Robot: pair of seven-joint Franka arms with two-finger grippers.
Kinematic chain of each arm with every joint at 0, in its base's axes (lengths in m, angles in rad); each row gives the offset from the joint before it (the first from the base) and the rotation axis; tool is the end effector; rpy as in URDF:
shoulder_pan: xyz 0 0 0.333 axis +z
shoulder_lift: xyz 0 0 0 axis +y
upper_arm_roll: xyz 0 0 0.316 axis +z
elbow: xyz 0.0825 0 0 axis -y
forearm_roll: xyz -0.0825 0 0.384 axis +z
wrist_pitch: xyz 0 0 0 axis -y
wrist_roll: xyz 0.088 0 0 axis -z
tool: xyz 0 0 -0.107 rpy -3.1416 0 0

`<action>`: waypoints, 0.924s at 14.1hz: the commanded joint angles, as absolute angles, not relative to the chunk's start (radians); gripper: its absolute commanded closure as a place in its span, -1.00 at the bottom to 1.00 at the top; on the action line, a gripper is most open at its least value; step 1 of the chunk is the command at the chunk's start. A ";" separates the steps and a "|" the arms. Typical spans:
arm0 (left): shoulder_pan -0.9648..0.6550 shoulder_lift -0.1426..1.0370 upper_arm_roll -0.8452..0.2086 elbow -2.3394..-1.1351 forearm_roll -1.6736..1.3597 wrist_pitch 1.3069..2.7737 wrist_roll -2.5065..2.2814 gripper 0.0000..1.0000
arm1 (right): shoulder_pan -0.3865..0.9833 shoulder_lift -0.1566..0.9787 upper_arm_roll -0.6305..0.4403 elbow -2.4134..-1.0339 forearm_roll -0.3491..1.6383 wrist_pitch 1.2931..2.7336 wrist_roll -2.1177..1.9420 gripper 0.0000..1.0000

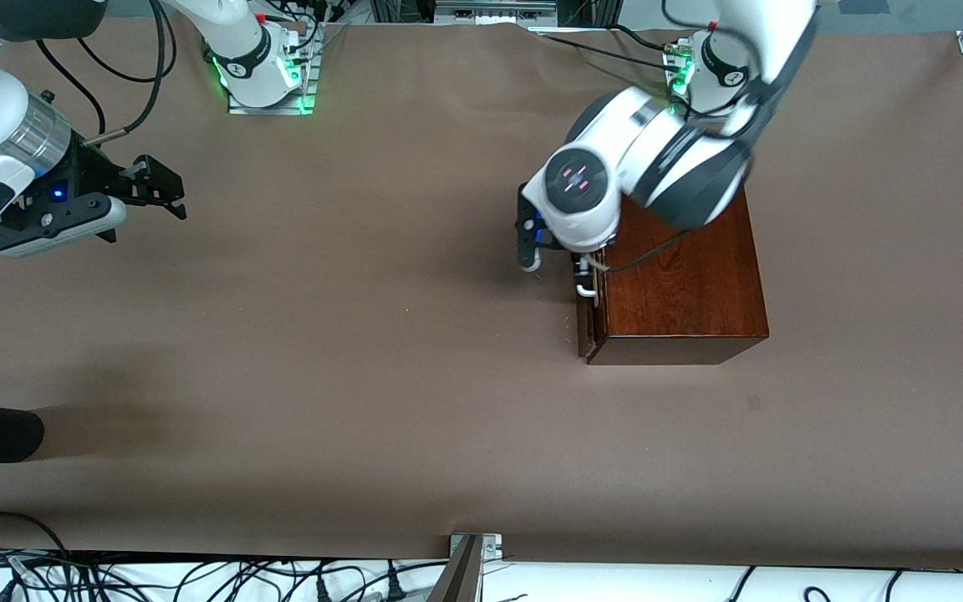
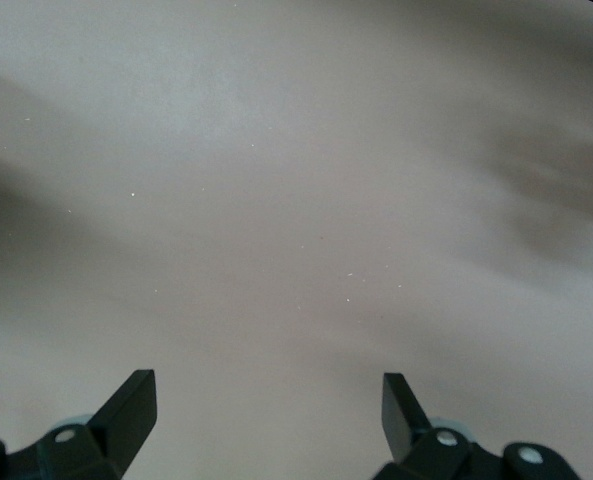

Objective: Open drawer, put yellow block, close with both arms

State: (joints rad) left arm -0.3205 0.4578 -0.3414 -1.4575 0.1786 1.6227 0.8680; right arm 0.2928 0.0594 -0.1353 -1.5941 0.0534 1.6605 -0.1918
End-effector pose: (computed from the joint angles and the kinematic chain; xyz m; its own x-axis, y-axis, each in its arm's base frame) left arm 0.5476 -0.3609 0.4132 0.0024 -0.9826 -0.1859 -0.9817 -0.0377 0.1868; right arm 0.5709 0.0982 0.5881 0.9411 0.3378 0.0159 0.3382 -0.9401 -0.0429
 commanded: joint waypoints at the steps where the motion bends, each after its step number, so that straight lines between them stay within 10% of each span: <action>1: -0.243 0.351 -0.341 -1.441 0.140 1.586 0.885 -1.00 | 0.301 0.063 -0.135 -1.578 0.040 1.641 -0.186 -1.00; 8: 0.041 0.339 -0.328 -1.207 0.100 1.408 0.948 -1.00 | 0.301 0.063 -0.135 -1.578 0.040 1.643 -0.184 -1.00; 13: -0.040 0.165 -0.108 -1.349 0.074 1.492 0.769 -1.00 | 0.301 0.063 -0.135 -1.575 0.040 1.644 -0.175 -1.00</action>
